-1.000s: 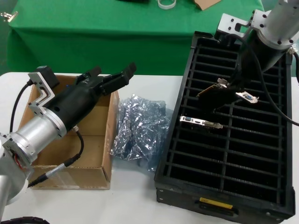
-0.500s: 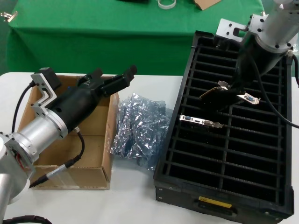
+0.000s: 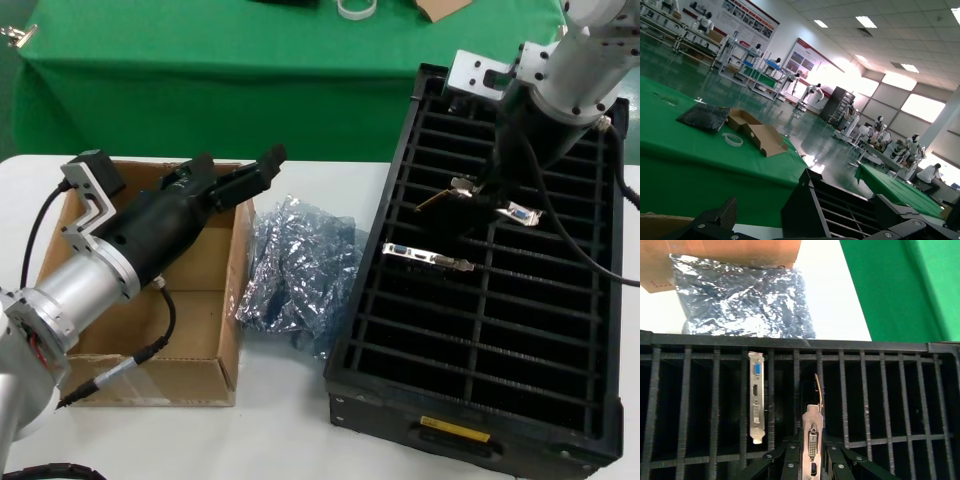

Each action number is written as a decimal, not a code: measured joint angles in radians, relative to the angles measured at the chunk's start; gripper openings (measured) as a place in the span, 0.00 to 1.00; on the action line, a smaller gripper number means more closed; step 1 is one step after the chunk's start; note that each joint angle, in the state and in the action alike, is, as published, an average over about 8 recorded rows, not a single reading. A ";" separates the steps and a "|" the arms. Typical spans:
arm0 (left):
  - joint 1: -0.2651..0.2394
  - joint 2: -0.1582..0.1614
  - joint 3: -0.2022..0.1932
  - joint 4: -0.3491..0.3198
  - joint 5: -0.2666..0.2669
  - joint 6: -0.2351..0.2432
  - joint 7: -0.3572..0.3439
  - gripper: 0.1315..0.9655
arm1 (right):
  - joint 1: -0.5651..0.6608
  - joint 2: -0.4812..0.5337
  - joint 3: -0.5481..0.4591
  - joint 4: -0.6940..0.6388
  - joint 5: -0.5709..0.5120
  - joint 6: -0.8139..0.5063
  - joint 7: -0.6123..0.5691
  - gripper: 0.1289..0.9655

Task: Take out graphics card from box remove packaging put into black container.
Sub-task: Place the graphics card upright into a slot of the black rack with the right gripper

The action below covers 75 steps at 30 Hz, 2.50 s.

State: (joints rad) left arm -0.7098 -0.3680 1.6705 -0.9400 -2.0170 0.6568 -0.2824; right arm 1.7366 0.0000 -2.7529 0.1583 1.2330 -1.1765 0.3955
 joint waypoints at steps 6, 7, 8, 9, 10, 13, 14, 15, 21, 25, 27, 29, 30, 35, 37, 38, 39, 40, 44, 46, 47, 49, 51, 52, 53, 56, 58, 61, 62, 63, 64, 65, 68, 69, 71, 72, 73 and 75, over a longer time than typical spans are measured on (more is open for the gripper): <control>-0.009 0.000 -0.008 0.025 -0.002 0.007 0.010 1.00 | -0.012 0.000 0.000 0.009 -0.004 -0.004 0.012 0.07; -0.011 0.000 -0.009 0.029 -0.002 0.008 0.012 1.00 | -0.014 0.000 0.000 0.009 -0.006 -0.002 0.013 0.07; -0.013 0.000 -0.010 0.034 -0.003 0.010 0.014 1.00 | -0.015 0.000 0.000 0.010 -0.009 0.002 0.014 0.07; -0.015 0.001 -0.012 0.038 -0.003 0.011 0.016 1.00 | -0.017 0.000 0.000 0.011 -0.011 0.006 0.015 0.07; -0.017 0.001 -0.013 0.042 -0.004 0.013 0.018 1.00 | -0.018 0.000 0.000 0.011 -0.014 0.010 0.016 0.07; -0.023 0.002 -0.016 0.054 -0.004 0.017 0.023 1.00 | -0.020 0.000 0.000 0.013 -0.022 0.024 0.016 0.07; -0.025 0.002 -0.016 0.058 -0.004 0.018 0.025 1.00 | -0.021 0.000 0.000 0.014 -0.025 0.029 0.015 0.07; -0.027 0.003 -0.017 0.062 -0.004 0.019 0.027 1.00 | -0.021 0.000 0.000 0.015 -0.028 0.034 0.015 0.07; -0.033 0.005 -0.018 0.077 -0.002 0.023 0.034 1.00 | -0.022 0.000 0.000 0.019 -0.048 0.062 0.008 0.07; -0.035 0.007 -0.018 0.081 0.001 0.025 0.036 1.00 | -0.022 0.000 0.000 0.023 -0.056 0.076 0.003 0.08; -0.035 0.007 -0.017 0.081 0.002 0.025 0.036 1.00 | -0.021 0.000 0.000 0.025 -0.060 0.082 0.000 0.09; -0.034 0.007 -0.017 0.081 0.003 0.025 0.036 1.00 | -0.021 0.000 0.000 0.027 -0.063 0.088 -0.003 0.10; -0.034 0.008 -0.017 0.081 0.003 0.025 0.036 1.00 | -0.021 0.000 0.000 0.028 -0.065 0.090 -0.004 0.10; -0.032 0.008 -0.017 0.077 0.005 0.023 0.036 1.00 | -0.021 0.000 0.000 0.033 -0.076 0.105 -0.010 0.15; -0.031 0.009 -0.018 0.076 0.006 0.022 0.036 1.00 | -0.021 0.000 0.000 0.034 -0.080 0.111 -0.013 0.18; -0.031 0.009 -0.018 0.076 0.006 0.022 0.036 1.00 | -0.021 0.000 0.000 0.035 -0.082 0.115 -0.014 0.19; -0.030 0.009 -0.018 0.075 0.006 0.021 0.036 1.00 | -0.021 0.000 0.000 0.036 -0.084 0.118 -0.016 0.20; -0.030 0.009 -0.018 0.074 0.006 0.021 0.036 1.00 | -0.022 0.000 0.000 0.036 -0.085 0.122 -0.017 0.22; -0.029 0.010 -0.020 0.074 0.006 0.019 0.036 1.00 | -0.024 0.000 0.000 0.038 -0.090 0.138 -0.023 0.29; -0.030 0.010 -0.021 0.076 0.006 0.018 0.038 1.00 | -0.025 0.000 0.000 0.038 -0.092 0.145 -0.024 0.34; -0.030 0.010 -0.022 0.077 0.007 0.018 0.039 1.00 | -0.025 0.000 0.000 0.038 -0.093 0.148 -0.025 0.36; -0.032 0.010 -0.023 0.080 0.007 0.018 0.041 1.00 | -0.026 0.000 0.000 0.037 -0.095 0.154 -0.026 0.41; -0.033 0.010 -0.024 0.083 0.007 0.019 0.044 1.00 | -0.027 0.000 0.000 0.036 -0.096 0.158 -0.026 0.44; -0.034 0.010 -0.025 0.084 0.007 0.020 0.045 1.00 | -0.027 0.000 0.000 0.035 -0.096 0.160 -0.025 0.47; -0.035 0.010 -0.025 0.086 0.007 0.020 0.046 1.00 | -0.027 0.000 0.000 0.033 -0.095 0.163 -0.025 0.49; -0.037 0.009 -0.026 0.088 0.007 0.024 0.049 1.00 | -0.026 0.000 0.000 0.029 -0.090 0.174 -0.021 0.58; -0.038 0.009 -0.026 0.088 0.007 0.026 0.050 1.00 | -0.026 0.000 0.000 0.026 -0.083 0.184 -0.019 0.64; -0.038 0.008 -0.026 0.087 0.007 0.030 0.051 1.00 | -0.027 0.000 0.000 0.020 -0.067 0.204 -0.017 0.64; -0.038 0.007 -0.026 0.086 0.007 0.031 0.051 1.00 | -0.028 0.000 0.000 0.018 -0.061 0.212 -0.017 0.64; -0.038 0.007 -0.025 0.086 0.007 0.032 0.052 1.00 | -0.029 0.000 0.000 0.015 -0.055 0.220 -0.018 0.63; -0.039 0.006 -0.025 0.086 0.007 0.033 0.052 1.00 | -0.031 0.000 0.000 0.013 -0.049 0.227 -0.019 0.62; -0.039 0.006 -0.025 0.087 0.007 0.034 0.053 1.00 | -0.033 0.000 0.000 0.011 -0.043 0.235 -0.019 0.62; -0.041 0.005 -0.025 0.092 0.008 0.038 0.057 1.00 | -0.041 0.000 0.000 0.003 -0.026 0.255 -0.023 0.60; -0.042 0.005 -0.026 0.094 0.008 0.040 0.059 1.00 | -0.044 0.000 0.000 0.000 -0.020 0.260 -0.024 0.59; -0.044 0.004 -0.027 0.099 0.008 0.042 0.064 1.00 | -0.051 0.000 0.000 -0.006 -0.008 0.269 -0.027 0.59; -0.045 0.004 -0.028 0.102 0.008 0.044 0.067 1.00 | -0.054 0.000 0.000 -0.009 -0.002 0.272 -0.028 0.57; -0.046 0.003 -0.028 0.104 0.008 0.045 0.069 1.00 | -0.058 0.000 0.000 -0.013 0.004 0.276 -0.029 0.56; -0.047 0.002 -0.030 0.109 0.008 0.048 0.074 1.00 | -0.065 0.000 0.000 -0.020 0.015 0.284 -0.032 0.53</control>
State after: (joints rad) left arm -0.7572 -0.3660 1.6405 -0.8312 -2.0093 0.7046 -0.2081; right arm 1.6718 0.0000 -2.7530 0.1387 1.2479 -0.8926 0.3637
